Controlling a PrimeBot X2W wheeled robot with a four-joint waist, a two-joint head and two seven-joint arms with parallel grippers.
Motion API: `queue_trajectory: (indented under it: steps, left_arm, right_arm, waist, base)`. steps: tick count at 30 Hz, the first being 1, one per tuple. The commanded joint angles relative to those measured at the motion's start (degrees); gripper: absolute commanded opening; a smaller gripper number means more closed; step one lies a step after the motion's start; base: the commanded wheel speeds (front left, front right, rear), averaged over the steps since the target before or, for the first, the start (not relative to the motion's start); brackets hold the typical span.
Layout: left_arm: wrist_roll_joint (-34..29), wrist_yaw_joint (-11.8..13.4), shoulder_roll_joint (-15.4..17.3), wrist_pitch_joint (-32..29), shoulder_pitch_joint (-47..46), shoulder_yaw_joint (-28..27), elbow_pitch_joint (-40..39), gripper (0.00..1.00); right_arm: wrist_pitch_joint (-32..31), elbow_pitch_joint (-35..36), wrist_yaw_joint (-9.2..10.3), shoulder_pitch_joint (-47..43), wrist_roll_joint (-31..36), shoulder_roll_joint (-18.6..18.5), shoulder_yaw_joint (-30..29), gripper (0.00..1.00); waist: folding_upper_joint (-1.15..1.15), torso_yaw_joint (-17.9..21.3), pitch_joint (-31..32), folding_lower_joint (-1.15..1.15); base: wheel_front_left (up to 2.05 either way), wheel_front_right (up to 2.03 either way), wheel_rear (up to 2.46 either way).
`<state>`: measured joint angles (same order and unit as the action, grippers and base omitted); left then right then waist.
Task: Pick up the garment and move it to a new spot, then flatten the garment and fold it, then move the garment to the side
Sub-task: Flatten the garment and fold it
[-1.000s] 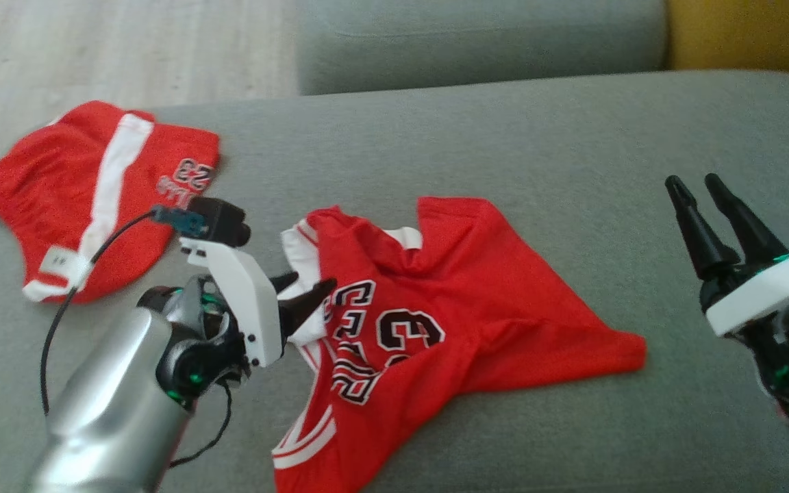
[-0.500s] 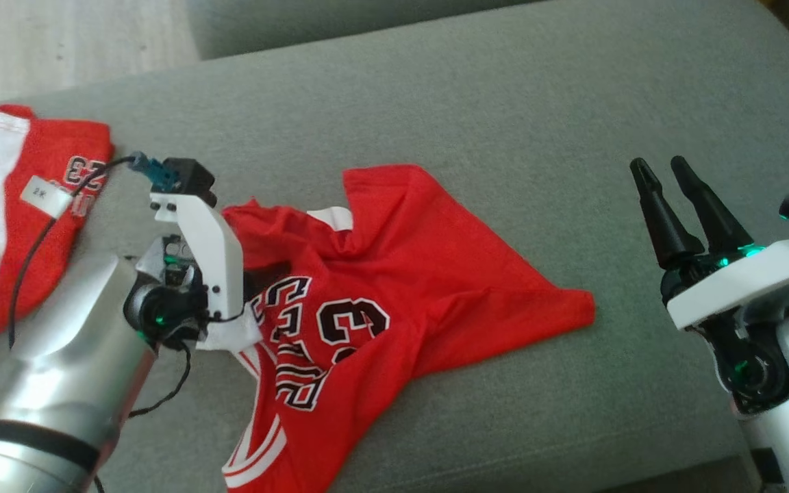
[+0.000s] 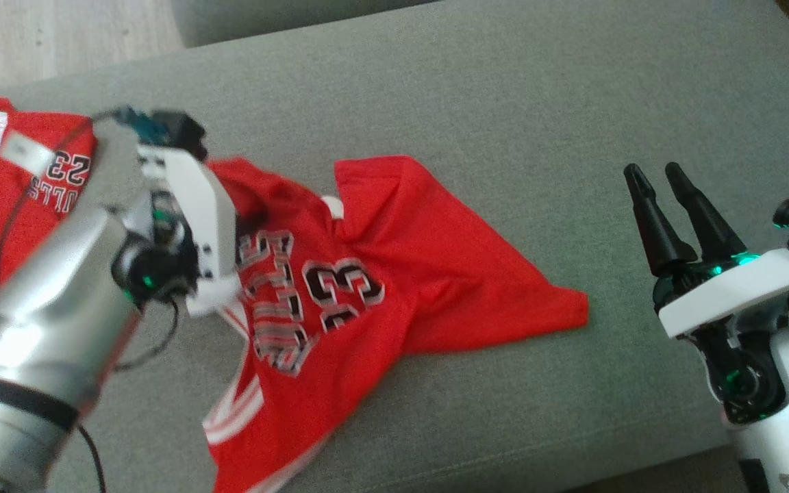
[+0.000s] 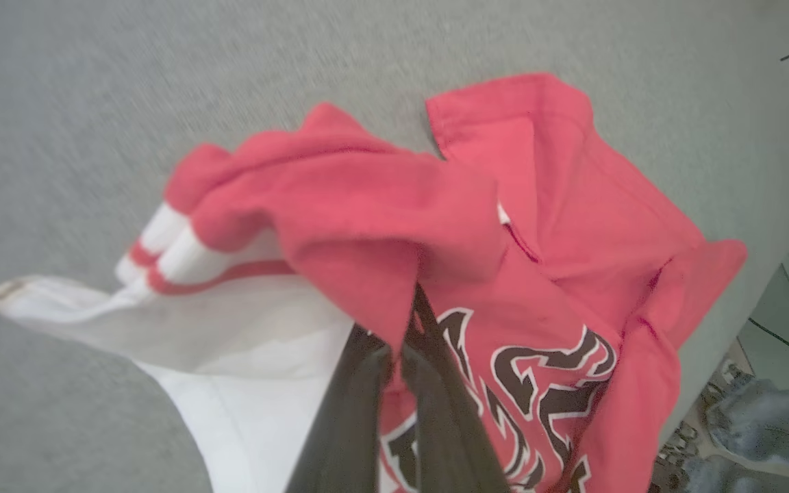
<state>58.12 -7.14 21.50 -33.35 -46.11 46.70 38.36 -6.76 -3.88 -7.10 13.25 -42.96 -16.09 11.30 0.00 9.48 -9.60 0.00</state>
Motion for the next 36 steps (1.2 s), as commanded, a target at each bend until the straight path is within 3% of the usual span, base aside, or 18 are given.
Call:
queue_trajectory:
  steps: [1,15,24,25,26,36]
  left_arm:
    - [-0.8,-0.3,3.1,1.4,-6.1,-1.8,-1.6,0.00]
    - [-11.4,-0.3,6.3,14.9,-20.9,3.1,8.1,0.00]
    - [-17.1,0.5,4.6,26.1,-25.1,5.5,17.7,0.00]
    - [-17.1,0.6,4.0,27.4,-25.1,5.4,18.6,0.76]
    - [-16.4,0.5,3.2,27.8,-24.7,5.1,19.6,1.00]
    - [-14.3,-0.3,-0.8,32.6,-19.2,8.2,19.9,1.00]
  right_arm:
    - [0.0,2.5,-0.39,0.6,0.5,0.1,0.6,1.00]
    - [2.1,2.2,-0.39,3.1,0.1,1.4,2.5,1.00]
    - [3.5,0.5,-0.39,4.5,-0.5,1.3,4.3,1.00]
    - [3.5,0.3,-0.39,4.5,-0.5,1.3,4.6,1.00]
    - [3.6,0.0,-0.39,4.5,-0.5,1.3,4.8,1.00]
    - [2.9,-3.8,-0.39,1.8,0.6,0.9,5.0,1.00]
  waist:
    - [0.00,0.5,-0.7,0.00]
    - [0.00,5.7,-7.3,0.00]
    - [0.00,6.3,-8.1,0.00]
    - [0.00,6.0,-7.8,0.00]
    - [0.00,5.6,-7.3,0.00]
    - [0.00,-0.9,1.0,0.00]
  base:
    - [0.00,0.00,0.00]
    - [0.00,0.00,0.00]
    - [0.00,0.00,0.00]
    - [0.00,0.00,0.00]
    - [0.00,0.00,0.00]
    - [0.00,0.00,0.00]
